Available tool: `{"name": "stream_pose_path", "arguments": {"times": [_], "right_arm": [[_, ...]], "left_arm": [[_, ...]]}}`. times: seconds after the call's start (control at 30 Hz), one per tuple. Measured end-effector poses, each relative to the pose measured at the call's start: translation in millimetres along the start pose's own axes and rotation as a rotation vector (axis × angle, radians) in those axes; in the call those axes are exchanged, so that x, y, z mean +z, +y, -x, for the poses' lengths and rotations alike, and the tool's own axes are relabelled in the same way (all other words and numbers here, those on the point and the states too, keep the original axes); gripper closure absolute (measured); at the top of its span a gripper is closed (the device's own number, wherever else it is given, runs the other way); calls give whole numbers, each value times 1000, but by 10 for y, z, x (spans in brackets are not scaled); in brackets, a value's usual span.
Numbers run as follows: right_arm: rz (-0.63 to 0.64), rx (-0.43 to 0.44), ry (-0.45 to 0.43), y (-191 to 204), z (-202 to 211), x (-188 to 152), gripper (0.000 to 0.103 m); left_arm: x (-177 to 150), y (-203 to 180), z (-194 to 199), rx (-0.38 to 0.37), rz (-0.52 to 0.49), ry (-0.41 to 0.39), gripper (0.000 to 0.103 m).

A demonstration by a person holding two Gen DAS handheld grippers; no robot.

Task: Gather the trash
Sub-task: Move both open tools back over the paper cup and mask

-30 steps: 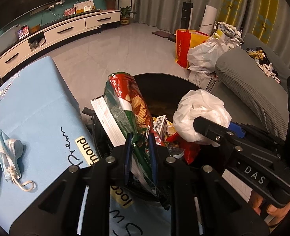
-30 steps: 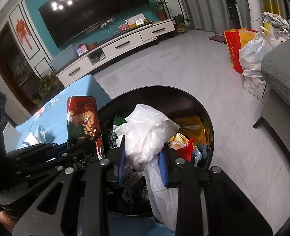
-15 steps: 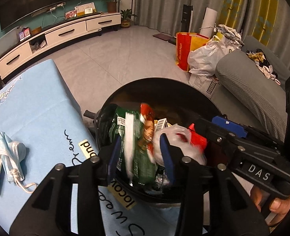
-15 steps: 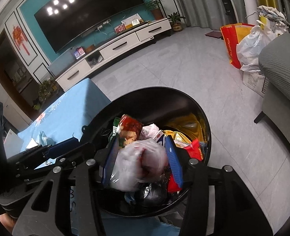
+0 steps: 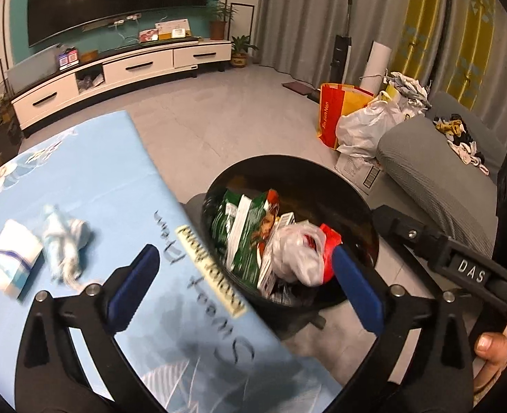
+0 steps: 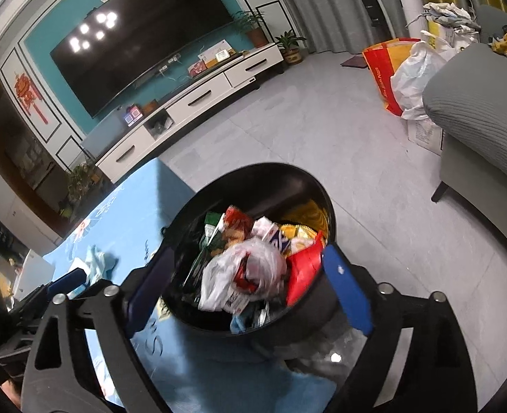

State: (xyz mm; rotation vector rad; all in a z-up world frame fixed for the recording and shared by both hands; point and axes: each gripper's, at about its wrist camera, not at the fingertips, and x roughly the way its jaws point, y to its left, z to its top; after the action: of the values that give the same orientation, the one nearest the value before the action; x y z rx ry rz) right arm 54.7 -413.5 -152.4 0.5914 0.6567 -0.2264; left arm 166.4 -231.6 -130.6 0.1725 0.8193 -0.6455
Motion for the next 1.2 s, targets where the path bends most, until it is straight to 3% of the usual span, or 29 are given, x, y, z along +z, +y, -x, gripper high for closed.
{"name": "stream_pose_path", "arguments": {"times": [0.43,0.67,0.97,1.2], "right_arm": [[147,46,89,622,402,-446,11],[236,81,160,1026,381,-686,11],[334,118,261,1542,104,-991,11],[403,123,291,1858,-97,-1094,11]], "left_arm": [[-650,600,960,96,151,-15,3],[-1203,1168,1366,150,303,-3,3],[-1766,1742,1599,211,459,27,3],[-1902,1990,1646,233,519,21,3]]}}
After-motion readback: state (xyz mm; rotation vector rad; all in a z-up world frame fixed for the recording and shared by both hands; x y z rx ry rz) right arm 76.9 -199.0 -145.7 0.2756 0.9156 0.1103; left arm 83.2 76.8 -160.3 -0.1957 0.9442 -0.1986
